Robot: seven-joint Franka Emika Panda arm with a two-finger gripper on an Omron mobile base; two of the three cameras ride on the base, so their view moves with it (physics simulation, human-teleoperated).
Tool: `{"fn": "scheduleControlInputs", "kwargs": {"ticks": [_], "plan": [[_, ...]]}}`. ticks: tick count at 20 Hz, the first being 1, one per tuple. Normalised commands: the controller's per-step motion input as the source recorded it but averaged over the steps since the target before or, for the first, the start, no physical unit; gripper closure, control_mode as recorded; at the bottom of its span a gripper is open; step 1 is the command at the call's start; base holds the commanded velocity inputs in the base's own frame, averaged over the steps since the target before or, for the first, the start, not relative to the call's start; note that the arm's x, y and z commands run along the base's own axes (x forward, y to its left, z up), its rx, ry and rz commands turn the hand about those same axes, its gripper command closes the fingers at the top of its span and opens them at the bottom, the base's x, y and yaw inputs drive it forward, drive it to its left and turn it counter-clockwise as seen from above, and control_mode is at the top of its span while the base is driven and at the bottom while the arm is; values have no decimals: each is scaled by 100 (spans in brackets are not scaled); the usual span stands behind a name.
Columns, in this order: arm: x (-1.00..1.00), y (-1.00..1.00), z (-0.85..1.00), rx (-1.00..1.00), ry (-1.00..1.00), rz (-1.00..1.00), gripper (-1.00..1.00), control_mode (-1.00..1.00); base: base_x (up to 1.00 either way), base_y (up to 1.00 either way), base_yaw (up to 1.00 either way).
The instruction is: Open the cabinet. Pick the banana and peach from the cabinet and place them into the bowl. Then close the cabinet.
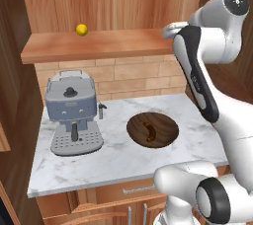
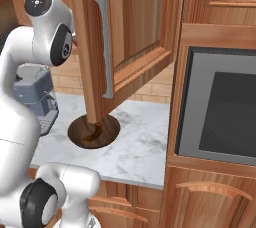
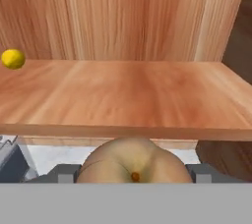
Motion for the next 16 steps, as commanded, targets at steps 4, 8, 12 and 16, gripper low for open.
{"fn": "scheduleControlInputs", "kwargs": {"ticks": [4, 8, 12, 16], "plan": [[-100, 37, -80, -1, 27, 22, 100, -100, 0, 0, 0], [-100, 43, -100, -3, 43, 21, 100, -100, 0, 0, 0], [-85, 43, -100, -5, 50, 18, 100, -100, 0, 0, 0], [-4, 25, -100, -2, 57, 9, 100, -100, 0, 0, 0]]}}
